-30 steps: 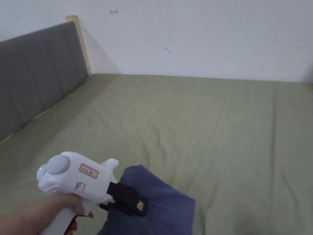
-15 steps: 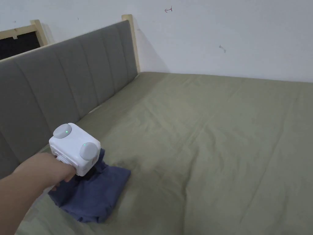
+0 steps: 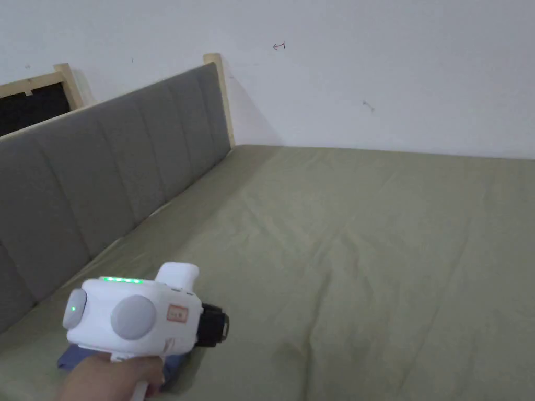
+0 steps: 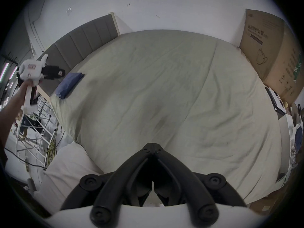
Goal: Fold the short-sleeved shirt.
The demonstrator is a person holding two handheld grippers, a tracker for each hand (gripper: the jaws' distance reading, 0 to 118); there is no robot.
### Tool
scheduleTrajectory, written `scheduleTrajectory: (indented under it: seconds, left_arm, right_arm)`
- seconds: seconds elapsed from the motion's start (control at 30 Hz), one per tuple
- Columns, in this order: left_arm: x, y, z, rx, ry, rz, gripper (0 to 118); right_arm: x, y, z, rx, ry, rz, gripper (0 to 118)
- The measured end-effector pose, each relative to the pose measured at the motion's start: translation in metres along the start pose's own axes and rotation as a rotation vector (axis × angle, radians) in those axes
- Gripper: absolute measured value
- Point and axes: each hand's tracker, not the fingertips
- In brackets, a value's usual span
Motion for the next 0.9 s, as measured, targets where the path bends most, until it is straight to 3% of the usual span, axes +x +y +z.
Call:
scheduleTrajectory:
  seconds: [0.03, 0.07, 0.17, 0.3, 0.4, 0.53, 0.63, 0.73, 0.9]
  left_arm:
    - [0.022, -0.009, 0.004, 0.010, -0.040, -0.020, 11]
    - [0.048, -0.022, 0.007, 0.062, -0.068, -0.021, 0]
    - [0.109, -0.043, 0.028, 0.192, -0.205, -0.028, 0]
    - [0.172, -0.061, 0.067, 0.428, -0.207, -0.073, 0]
    - [0.203, -0.073, 0.098, 0.603, -0.191, -0.012, 0]
    - [0.243, -0.085, 0.140, 0.851, -0.075, -0.097, 0]
    - [0.257, -0.096, 0.160, 0.943, -0.026, -0.058, 0]
    - [0.266, -0.107, 0.164, 0.970, -0.037, -0.056, 0]
    - [0.281, -0.129, 0.151, 0.961, 0.042, -0.171, 0]
  right_arm:
    - [0.003, -0.002, 0.004, 0.007, -0.004, -0.003, 0]
    - [0.006, -0.003, 0.011, 0.019, -0.009, -0.004, 0]
    - [0.011, -0.005, 0.035, 0.068, -0.018, -0.014, 0]
    - [0.017, -0.011, 0.079, 0.221, -0.047, -0.060, 0]
    - [0.016, -0.015, 0.123, 0.469, -0.078, -0.082, 0]
    - [0.006, -0.025, 0.170, 0.852, -0.202, -0.067, 0]
    - [-0.001, -0.037, 0.184, 1.031, -0.337, -0.051, 0]
    - [-0.001, -0.050, 0.184, 1.101, -0.403, -0.050, 0]
    - [0.000, -0.068, 0.169, 1.040, -0.489, -0.084, 0]
